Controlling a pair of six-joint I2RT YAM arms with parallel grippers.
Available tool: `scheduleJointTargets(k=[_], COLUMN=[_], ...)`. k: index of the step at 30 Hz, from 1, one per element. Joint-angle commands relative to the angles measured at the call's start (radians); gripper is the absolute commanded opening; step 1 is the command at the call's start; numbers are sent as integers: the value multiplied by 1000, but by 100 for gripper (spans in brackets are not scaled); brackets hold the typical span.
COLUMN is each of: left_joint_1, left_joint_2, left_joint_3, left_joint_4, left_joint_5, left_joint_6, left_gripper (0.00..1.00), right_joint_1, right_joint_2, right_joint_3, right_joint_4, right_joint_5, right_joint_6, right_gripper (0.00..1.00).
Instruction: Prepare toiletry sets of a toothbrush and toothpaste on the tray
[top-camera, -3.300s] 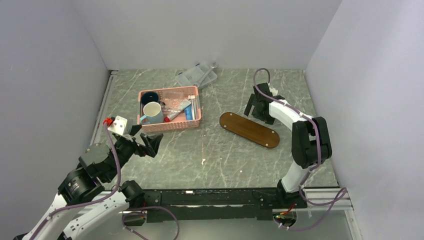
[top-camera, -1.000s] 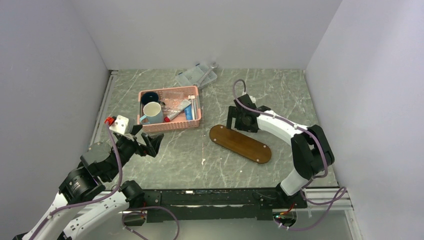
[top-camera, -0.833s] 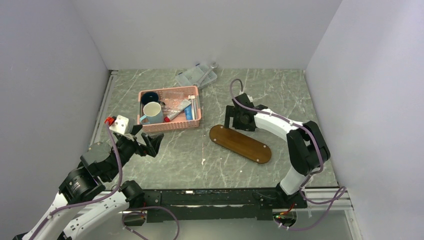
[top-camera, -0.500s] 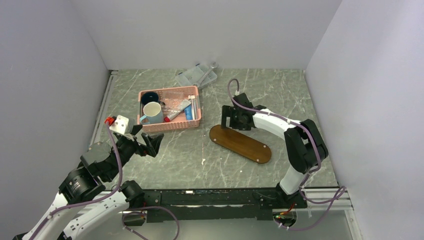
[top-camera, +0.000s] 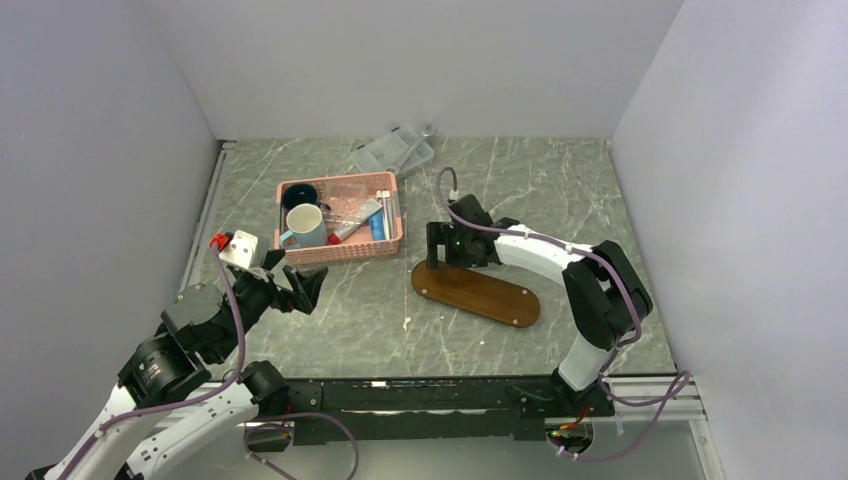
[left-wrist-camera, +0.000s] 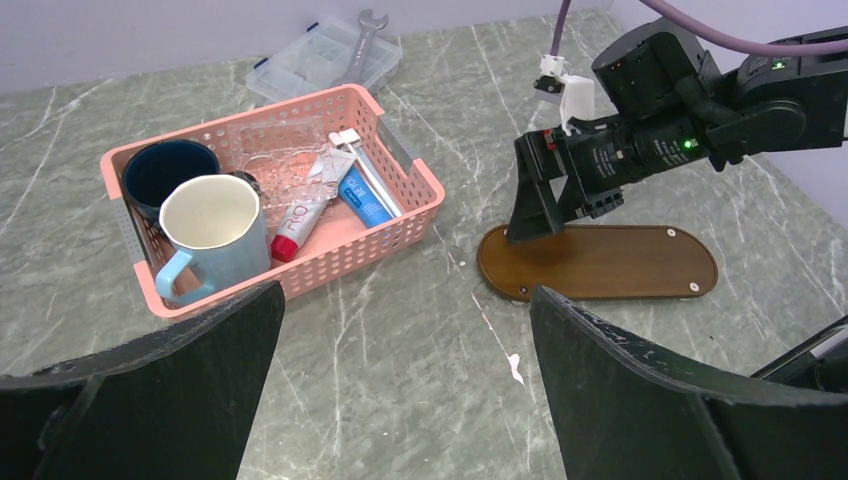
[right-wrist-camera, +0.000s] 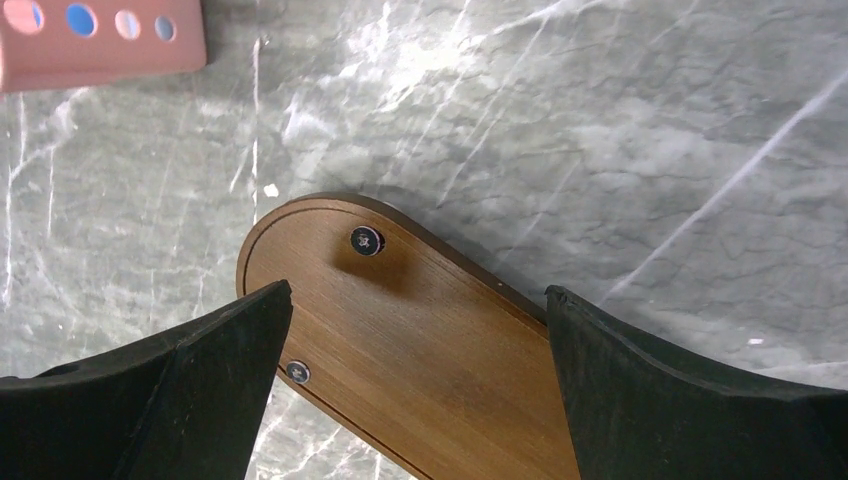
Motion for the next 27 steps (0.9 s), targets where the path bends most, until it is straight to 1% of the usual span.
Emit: scheduleJointTargets(k=[1, 11, 18, 22, 27], left_joint_1=[-2, -4, -4, -4, -3], left_joint_2=[10, 2, 2, 3, 20], left_joint_3=[5, 5, 5, 5, 2], left_joint_4=[-7, -7, -8, -7, 5], left_joint_5=[-4, -8, -11, -8, 17], left_joint_6=[-14, -14, -15, -16, -17], left_gripper=[99, 99, 99, 99, 99], right_joint_1=[37, 144, 213, 233, 232], right_joint_2=[-18, -55, -115, -163, -276], right_joint_3=[-15, -53, -91, -78, -63], right_joint_4=[24, 25, 22, -30, -127], right_joint_5=[-17, 1, 33, 110, 229], right_joint_6=[6, 61, 99, 106, 107], right_gripper=[100, 100, 100, 100, 100])
